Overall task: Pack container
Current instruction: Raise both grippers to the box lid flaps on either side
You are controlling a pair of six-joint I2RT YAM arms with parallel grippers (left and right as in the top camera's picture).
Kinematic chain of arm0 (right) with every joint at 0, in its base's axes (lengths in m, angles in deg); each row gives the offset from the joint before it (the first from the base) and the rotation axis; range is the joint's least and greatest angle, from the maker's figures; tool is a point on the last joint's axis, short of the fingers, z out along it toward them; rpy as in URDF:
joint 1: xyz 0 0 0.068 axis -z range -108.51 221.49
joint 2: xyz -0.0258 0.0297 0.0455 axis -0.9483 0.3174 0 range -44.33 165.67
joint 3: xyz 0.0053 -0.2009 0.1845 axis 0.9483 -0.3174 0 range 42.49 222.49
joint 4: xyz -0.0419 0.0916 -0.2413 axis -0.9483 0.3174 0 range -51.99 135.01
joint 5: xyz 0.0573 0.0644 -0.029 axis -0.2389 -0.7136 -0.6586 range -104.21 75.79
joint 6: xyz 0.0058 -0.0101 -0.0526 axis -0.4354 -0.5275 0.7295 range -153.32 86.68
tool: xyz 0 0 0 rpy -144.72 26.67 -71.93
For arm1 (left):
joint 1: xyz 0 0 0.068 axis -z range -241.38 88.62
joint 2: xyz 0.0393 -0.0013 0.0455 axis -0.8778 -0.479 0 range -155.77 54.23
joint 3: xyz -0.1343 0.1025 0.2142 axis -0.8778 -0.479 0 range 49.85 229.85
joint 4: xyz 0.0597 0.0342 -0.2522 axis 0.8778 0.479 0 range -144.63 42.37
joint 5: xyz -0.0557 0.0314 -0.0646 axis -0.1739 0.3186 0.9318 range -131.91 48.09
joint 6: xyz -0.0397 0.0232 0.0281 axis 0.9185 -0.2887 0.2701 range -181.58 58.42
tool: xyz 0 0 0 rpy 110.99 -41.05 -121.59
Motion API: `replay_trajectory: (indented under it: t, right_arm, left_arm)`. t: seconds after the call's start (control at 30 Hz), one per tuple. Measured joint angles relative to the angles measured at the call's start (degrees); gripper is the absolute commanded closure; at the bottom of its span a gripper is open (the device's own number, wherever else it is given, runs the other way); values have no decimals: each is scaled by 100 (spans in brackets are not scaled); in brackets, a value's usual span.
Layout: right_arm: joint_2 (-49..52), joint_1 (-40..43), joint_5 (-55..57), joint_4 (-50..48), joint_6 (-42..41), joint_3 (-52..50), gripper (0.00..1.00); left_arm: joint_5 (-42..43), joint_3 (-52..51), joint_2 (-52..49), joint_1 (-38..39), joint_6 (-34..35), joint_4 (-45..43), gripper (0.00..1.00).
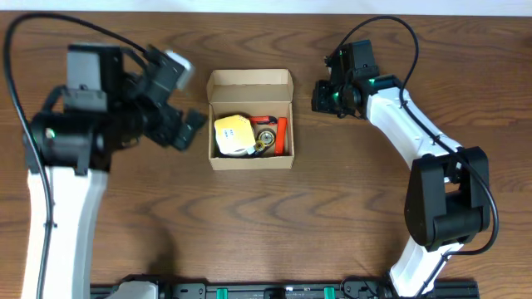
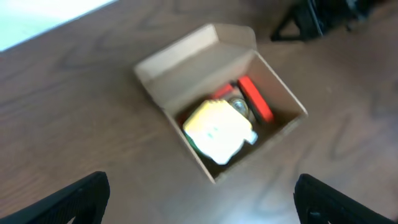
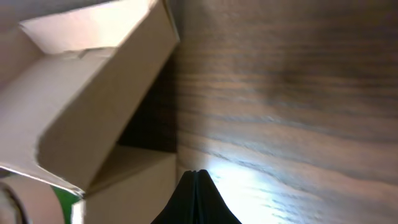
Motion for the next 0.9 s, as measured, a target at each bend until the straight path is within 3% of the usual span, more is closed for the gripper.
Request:
replay_trajectory:
  t: [0.23,0.43,0.63,0.67,0.7,0.8,0.87,0.9]
  right_arm:
    - [0,0,-116,-341,-44,-24,99]
    - [7,24,-160,-476,-70,-28,99]
    - [199,48,-177,-629,-179,-31,99]
    - [245,50,-186,-649,-190,-31,99]
    - [306,50,-195,-682,-199,-31,99]
    - [424,52,-232,-774,-236,-39,99]
    - [481,52,-271,-837,-289,-39,99]
    - [518,52,-302,-898,-328,-39,99]
  left_arm:
    - [1716,17,-1530,-1226,-223,-597,5]
    - [2476,17,-2846,-1349,-168,-1569,5]
    - [2837,17,-3713,-1327,629,-3008,4]
    - [2859,17,-3814,-1327,752,-3139,8]
    - [2894,17,-3926,-1327,879,-3289,27]
    - [2920,17,-4181,-1327,1113,-3491,62]
    - [2914,17,-4317,-1327,1228,-3560,94]
    - [2909,17,-4374,-1327,1298,-3565,94]
